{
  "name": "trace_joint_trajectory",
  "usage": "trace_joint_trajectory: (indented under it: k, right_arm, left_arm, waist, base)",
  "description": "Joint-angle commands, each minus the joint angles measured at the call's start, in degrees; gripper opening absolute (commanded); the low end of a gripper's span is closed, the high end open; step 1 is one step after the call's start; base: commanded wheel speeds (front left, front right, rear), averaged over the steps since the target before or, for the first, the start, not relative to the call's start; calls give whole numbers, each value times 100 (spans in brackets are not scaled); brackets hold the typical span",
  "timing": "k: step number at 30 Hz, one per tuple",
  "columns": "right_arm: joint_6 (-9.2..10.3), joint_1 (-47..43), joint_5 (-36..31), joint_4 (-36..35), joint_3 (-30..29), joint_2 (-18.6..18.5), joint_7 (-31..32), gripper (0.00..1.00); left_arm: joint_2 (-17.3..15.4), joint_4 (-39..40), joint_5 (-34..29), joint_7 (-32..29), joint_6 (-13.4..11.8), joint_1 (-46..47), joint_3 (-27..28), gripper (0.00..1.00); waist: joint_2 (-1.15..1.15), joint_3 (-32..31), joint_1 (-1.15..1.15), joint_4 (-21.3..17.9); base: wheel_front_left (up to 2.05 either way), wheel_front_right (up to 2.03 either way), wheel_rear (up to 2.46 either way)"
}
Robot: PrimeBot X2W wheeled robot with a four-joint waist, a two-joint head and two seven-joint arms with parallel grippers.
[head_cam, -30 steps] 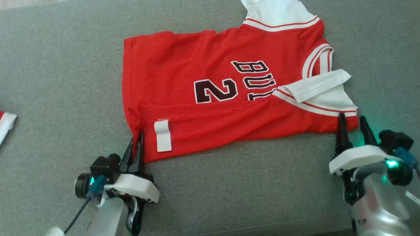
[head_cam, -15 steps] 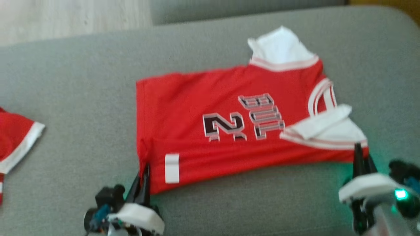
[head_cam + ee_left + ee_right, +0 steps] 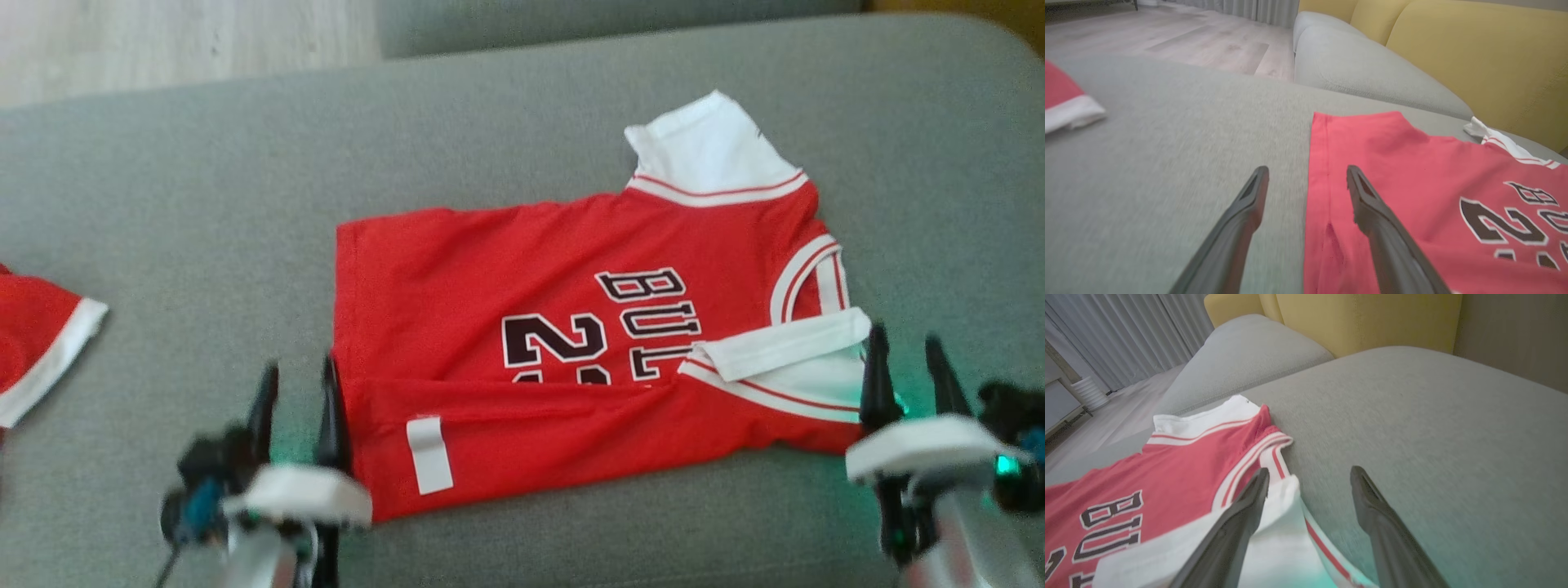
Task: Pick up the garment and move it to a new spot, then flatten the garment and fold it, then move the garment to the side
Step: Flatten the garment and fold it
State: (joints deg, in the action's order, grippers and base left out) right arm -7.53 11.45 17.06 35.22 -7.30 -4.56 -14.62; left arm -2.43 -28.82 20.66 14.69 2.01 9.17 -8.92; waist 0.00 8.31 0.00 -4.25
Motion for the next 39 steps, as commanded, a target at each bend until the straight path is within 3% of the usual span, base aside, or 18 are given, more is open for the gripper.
trace_joint_trajectory:
  k: [1,9,13,16,23,25,29,39]
  right_arm:
    - [4,277,-54,-221,188,-95,-38,100]
    - [4,909,-122,-336,574,-66,-38,100]
    - [4,1193,-130,-342,800,-99,-38,100]
    - [4,1319,-132,-351,902,-143,-38,100]
    - [4,1789,-125,-277,1311,-378,-38,100]
    - [4,2031,-113,-177,1429,-461,-38,100]
    - [4,2854,-118,304,1653,-732,31,100]
    - [4,4285,-300,1660,1690,-1206,785,100]
  left_arm:
    - [-44,143,-106,30,-19,397,246,100]
    - [-78,-934,-565,30,160,1964,371,100]
    - [-148,-1590,-732,30,98,2596,376,100]
    - [-192,-1848,-786,30,-15,2827,425,100]
    - [-266,-2715,-830,30,40,3248,438,100]
    - [-255,-2927,-870,30,78,3311,374,4]
    - [-203,-2888,-929,30,128,3427,292,0]
    - [-97,-1345,-1162,30,148,3288,188,0]
  waist:
    - [0,225,0,-55]
    - [0,824,0,-260]
    - [0,1069,0,-368]
    - [0,1167,0,-417]
    - [0,1381,0,-505]
    - [0,1419,0,-479]
    - [0,1524,0,-269]
    - [0,1757,0,607]
  base:
    - [0,0,0]
    - [0,0,0]
    - [0,0,0]
    - [0,0,0]
    - [0,0,0]
    - [0,0,0]
    - [0,0,0]
    - [0,0,0]
